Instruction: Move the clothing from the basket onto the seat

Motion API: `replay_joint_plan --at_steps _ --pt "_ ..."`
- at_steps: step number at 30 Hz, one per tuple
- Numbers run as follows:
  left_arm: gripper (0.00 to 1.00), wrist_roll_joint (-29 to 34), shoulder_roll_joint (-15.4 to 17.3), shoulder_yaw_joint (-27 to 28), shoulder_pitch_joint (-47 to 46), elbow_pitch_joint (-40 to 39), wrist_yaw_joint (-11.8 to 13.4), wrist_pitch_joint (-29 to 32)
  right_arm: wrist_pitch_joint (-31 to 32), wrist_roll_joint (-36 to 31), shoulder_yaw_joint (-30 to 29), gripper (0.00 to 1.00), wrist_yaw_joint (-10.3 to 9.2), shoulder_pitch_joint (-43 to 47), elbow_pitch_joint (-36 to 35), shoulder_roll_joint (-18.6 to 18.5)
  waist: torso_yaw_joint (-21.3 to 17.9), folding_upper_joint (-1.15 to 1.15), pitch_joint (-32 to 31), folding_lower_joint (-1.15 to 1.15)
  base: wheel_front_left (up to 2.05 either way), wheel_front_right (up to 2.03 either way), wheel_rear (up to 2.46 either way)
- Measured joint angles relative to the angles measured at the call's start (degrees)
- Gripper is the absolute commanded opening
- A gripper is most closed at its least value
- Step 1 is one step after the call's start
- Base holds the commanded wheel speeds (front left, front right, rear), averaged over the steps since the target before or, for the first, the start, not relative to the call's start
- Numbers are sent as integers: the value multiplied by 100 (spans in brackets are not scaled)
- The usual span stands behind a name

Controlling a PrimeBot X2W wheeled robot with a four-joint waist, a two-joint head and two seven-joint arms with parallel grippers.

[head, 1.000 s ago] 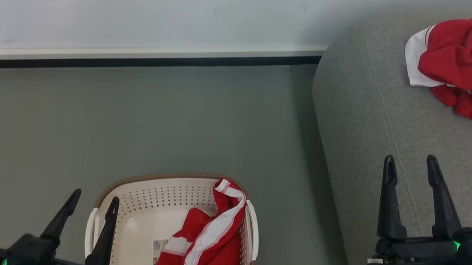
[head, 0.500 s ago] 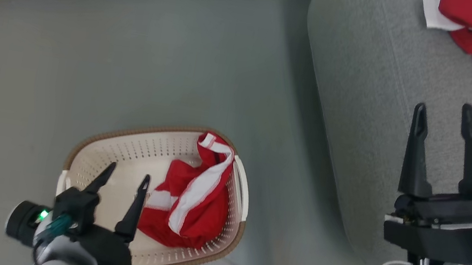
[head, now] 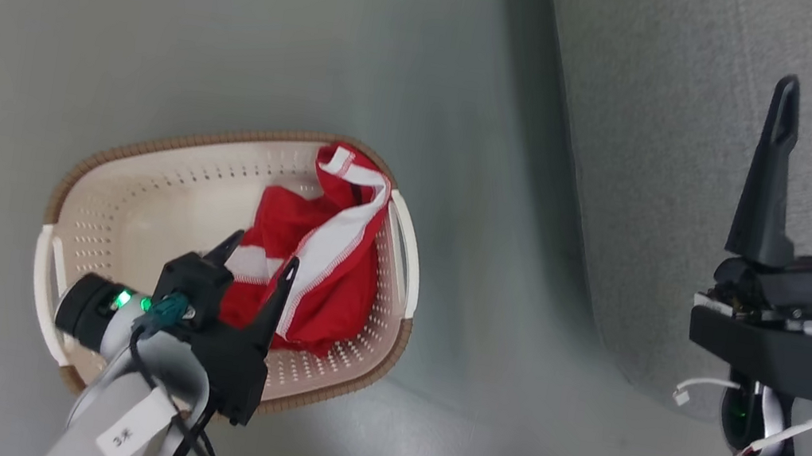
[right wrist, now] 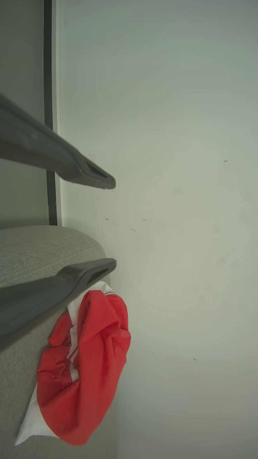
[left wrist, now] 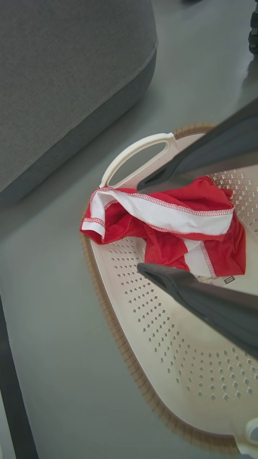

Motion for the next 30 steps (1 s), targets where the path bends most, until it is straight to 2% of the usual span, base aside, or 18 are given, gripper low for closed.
replay_joint_plan --at_steps 13,19,30 --pt "100 300 196 -274 -748 783 -151 97 0 -41 -46 100 0 -555 -100 192 -165 0 1084 0 0 0 0" --pt "100 319 298 -294 -951 1068 -193 90 0 -56 -63 100 7 -622 -100 249 -255 0 1390 0 0 0 0" --pt "100 470 212 -500 -1506 1658 -247 125 0 -192 -196 100 14 -681 -110 260 -435 0 1847 -1 0 0 0"
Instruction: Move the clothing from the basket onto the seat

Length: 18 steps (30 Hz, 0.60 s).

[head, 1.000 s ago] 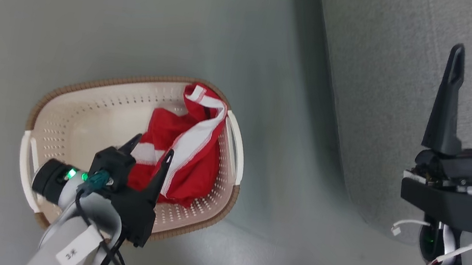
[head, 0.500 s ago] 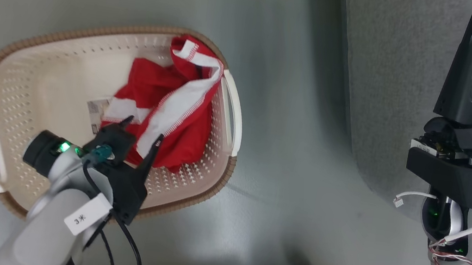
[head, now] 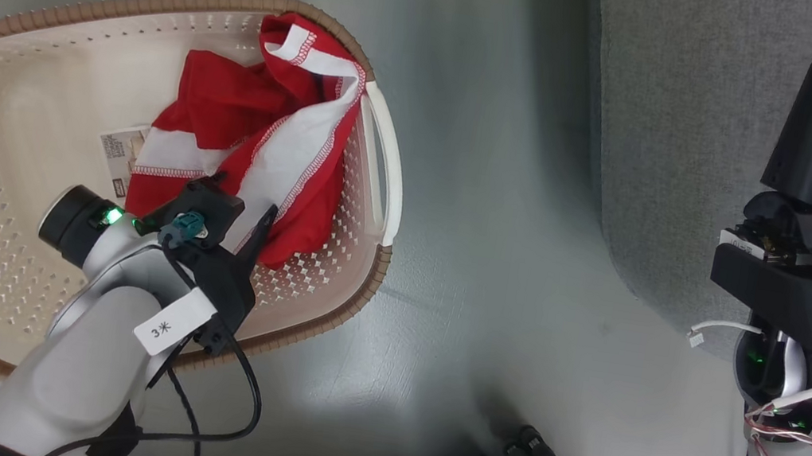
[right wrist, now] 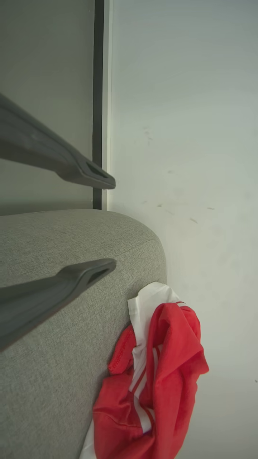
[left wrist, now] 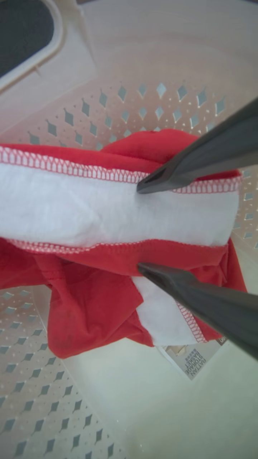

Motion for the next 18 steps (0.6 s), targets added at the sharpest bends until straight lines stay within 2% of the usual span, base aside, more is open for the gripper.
replay_joint_plan --at_steps 13,14,15,16,18 --pt "100 38 -99 -49 -394 664 -1 -2 0 -99 -56 100 42 117 -42 40 6 -1 82 -1 0 0 0" --pt "78 38 -118 -63 -415 713 -1 -2 0 -100 -60 100 42 119 -53 40 8 -1 85 -1 0 0 0" --pt "49 38 -130 -77 -442 756 -1 -3 0 -100 -62 100 42 121 -64 42 11 -1 87 -1 0 0 0" --pt "42 40 -138 -86 -467 789 -1 -9 0 -102 -64 100 42 121 -68 45 14 -1 88 -1 0 0 0" --pt "0 41 -157 -113 -499 882 -1 -23 0 -125 -75 100 43 121 -70 51 20 -1 88 -1 0 0 0"
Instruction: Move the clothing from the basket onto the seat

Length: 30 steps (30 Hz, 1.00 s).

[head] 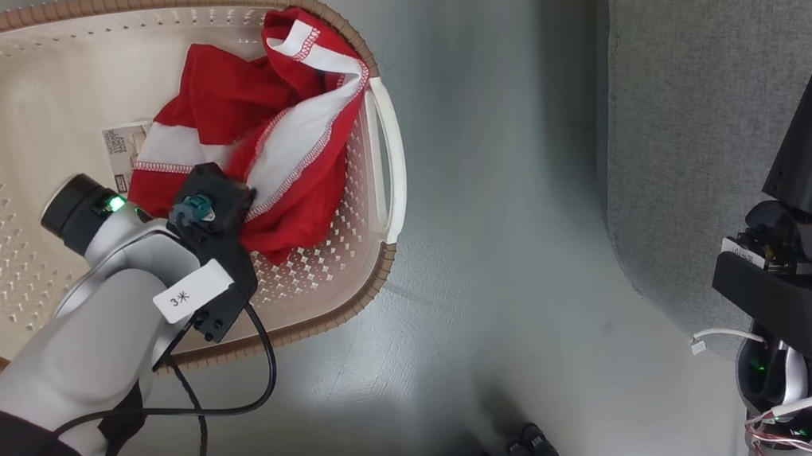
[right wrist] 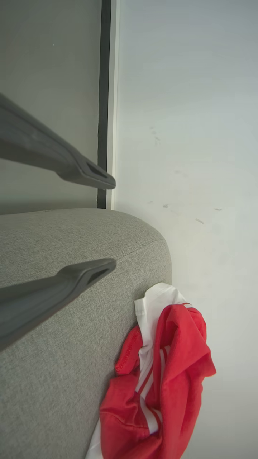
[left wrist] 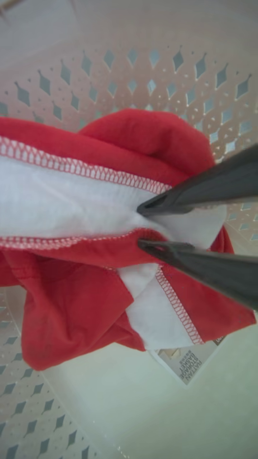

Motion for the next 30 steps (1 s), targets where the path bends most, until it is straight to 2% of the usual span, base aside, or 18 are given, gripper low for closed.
replay_joint_plan --at_steps 8,12,16,21,30 --pt "0 -37 -74 64 -196 146 -38 -282 0 -20 -52 100 11 -18 18 42 28 0 -21 0 0 0 0" --pt "0 -152 -75 221 -226 145 -38 -567 0 -19 -33 100 59 -52 141 98 30 0 -77 0 0 0 0" --pt "0 -304 -218 263 -226 145 -42 -909 0 -21 -103 100 87 -68 296 99 73 0 -195 0 0 0 0" --pt "0 -424 -276 288 -181 148 -43 -1200 0 -40 -188 100 136 -135 514 82 203 0 -503 0 0 0 0" --pt "0 -633 -316 327 238 23 -44 -1279 0 -88 -311 100 194 40 822 25 447 0 -1148 0 0 0 0"
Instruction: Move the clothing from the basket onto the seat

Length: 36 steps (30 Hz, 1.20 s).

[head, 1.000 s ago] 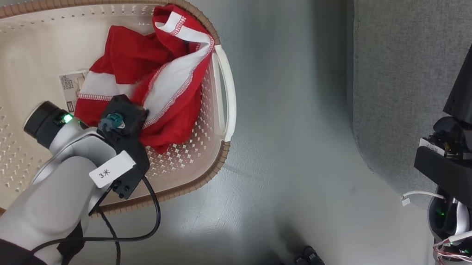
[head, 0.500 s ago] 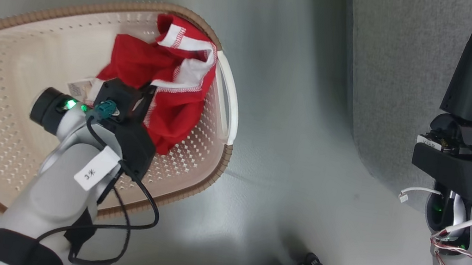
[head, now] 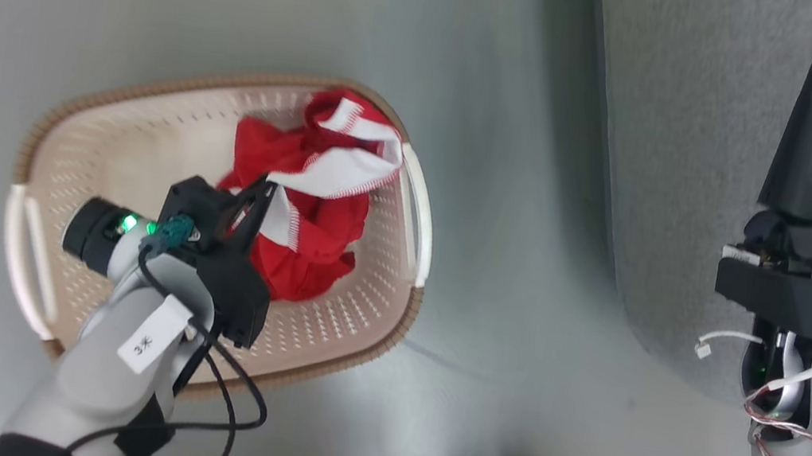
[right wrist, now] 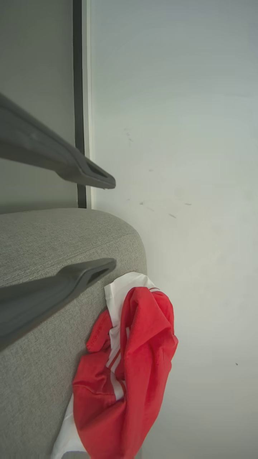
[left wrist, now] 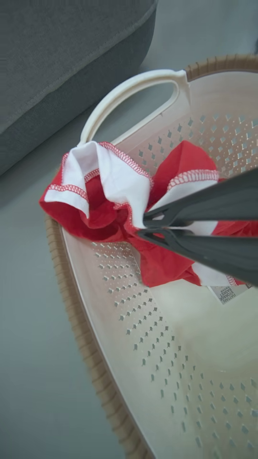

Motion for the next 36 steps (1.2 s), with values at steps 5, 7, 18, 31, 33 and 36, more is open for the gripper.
replay_joint_plan --at_steps 5,7,18,31,33,36 --pt "0 -108 -14 53 261 -234 -1 -1 0 -53 -41 100 19 107 107 -51 148 0 -400 0 0 0 0" --pt "0 -190 -21 145 388 -401 -7 -1 0 -82 -46 100 43 170 155 -53 204 0 -566 0 0 0 0" --pt "0 -476 29 491 662 -1374 -8 -1 0 -92 73 100 177 494 555 -21 449 0 -1506 -1 0 0 0" --pt "0 -523 293 803 898 -2185 -9 -2 1 -91 333 100 443 577 1147 60 616 -1 -2549 0 0 0 0" --pt "0 -523 349 845 916 -2295 -32 -2 0 -90 382 100 478 661 1249 75 639 -1 -2722 0 0 0 0" --pt "0 -523 400 851 997 -2421 -48 -2 1 -89 434 100 553 774 1433 93 675 -1 -2981 -1 0 0 0"
